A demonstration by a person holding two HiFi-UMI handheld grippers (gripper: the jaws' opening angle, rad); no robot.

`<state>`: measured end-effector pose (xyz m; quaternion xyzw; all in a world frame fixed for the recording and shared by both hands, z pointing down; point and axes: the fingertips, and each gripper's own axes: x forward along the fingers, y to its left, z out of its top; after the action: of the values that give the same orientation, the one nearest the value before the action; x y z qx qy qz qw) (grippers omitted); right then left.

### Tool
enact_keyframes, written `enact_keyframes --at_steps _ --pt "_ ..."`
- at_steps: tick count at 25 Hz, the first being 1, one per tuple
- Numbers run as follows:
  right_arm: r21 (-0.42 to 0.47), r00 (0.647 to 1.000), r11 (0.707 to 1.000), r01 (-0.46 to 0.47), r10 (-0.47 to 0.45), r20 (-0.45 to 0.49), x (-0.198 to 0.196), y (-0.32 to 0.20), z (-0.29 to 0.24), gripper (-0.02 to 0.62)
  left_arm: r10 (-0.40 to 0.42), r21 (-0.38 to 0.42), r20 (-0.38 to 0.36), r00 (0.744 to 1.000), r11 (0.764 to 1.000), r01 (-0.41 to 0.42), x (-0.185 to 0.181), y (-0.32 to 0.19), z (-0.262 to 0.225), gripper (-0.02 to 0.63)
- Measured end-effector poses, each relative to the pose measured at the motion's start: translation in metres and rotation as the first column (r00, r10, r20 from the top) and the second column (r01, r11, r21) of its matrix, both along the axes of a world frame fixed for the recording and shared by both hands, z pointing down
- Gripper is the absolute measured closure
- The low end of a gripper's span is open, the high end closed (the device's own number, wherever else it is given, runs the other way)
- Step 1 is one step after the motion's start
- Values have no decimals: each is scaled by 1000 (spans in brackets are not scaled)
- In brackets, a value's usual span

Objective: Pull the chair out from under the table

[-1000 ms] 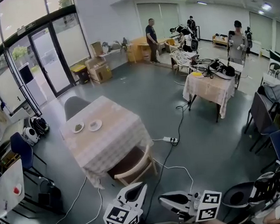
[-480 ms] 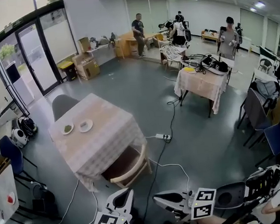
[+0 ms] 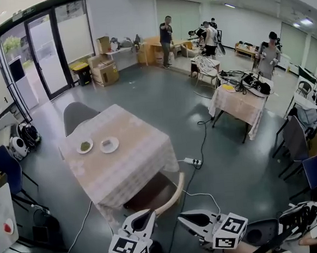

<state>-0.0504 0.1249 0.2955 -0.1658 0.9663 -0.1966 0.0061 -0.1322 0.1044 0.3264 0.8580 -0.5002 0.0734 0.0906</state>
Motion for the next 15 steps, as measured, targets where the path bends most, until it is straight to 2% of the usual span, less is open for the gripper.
enact_keyframes --at_steps 6,9,13,15 --pt "28 999 999 -39 40 -10 -73 -31 -14 583 38 44 -34 999 998 -36 -68 -30 -11 600" --pt "41 997 997 -64 65 -35 -97 -41 -19 583 69 33 -52 996 997 -67 -86 -41 -11 600" --pt "21 988 990 -142 143 -64 -109 -46 -15 583 148 3 -72 986 989 -148 -95 -42 -6 600" --pt "5 984 986 -164 164 -64 -119 -49 -14 583 159 0 -78 984 987 -160 -106 -42 -7 600"
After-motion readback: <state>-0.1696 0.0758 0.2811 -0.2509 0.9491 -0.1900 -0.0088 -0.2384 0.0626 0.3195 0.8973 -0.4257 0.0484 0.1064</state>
